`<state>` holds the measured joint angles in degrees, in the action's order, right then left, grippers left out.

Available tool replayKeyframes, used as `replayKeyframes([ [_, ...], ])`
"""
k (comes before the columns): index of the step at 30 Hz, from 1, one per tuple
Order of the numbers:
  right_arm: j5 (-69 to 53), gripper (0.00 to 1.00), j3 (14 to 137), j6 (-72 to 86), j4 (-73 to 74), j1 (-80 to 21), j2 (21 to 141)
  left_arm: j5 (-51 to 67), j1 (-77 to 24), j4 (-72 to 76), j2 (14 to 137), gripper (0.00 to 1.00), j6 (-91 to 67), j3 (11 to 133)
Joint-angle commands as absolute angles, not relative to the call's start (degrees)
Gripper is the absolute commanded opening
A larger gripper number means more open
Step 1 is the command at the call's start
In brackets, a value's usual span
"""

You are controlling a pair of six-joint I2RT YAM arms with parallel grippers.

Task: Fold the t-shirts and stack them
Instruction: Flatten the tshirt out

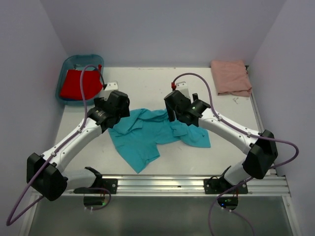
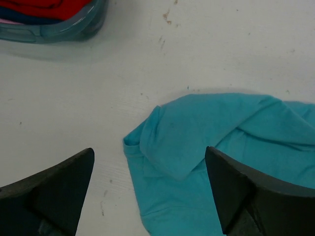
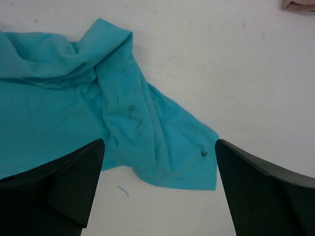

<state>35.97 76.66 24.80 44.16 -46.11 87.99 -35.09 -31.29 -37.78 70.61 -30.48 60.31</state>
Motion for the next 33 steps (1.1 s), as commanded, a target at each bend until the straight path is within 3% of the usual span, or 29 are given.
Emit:
replayKeyframes([
  [1,38.7,0.99,74.6,26.9,42.5,-46.1,83.3,-39.3,-30.1,-30.7,67.4,1.0,-31.5,59.5],
  [5,38.2,0.99,71.7,26.9,42.2,-46.1,78.9,-34.3,-30.1,-30.7,64.8,1.0,-31.8,59.5],
  [7,36.9,0.99,71.0,27.0,42.4,-46.1,78.0,-29.6,-30.1,-31.2,64.1,0.95,-30.9,58.6],
  [10,35.9,0.98,69.4,27.1,41.9,-46.1,76.6,-19.7,-30.1,-33.4,66.6,0.77,-30.8,56.5],
  [11,35.8,0.98,69.0,27.2,41.7,-46.1,76.5,-17.5,-30.1,-33.9,67.5,0.67,-31.0,54.8],
  [16,34.3,0.97,68.5,27.2,41.0,-46.1,76.8,-20.6,-30.1,-31.9,72.9,0.44,-34.4,49.0],
  [33,32.0,0.97,63.9,26.6,39.6,-43.2,76.2,-28.6,-25.8,-32.5,80.2,0.4,-44.0,45.9],
])
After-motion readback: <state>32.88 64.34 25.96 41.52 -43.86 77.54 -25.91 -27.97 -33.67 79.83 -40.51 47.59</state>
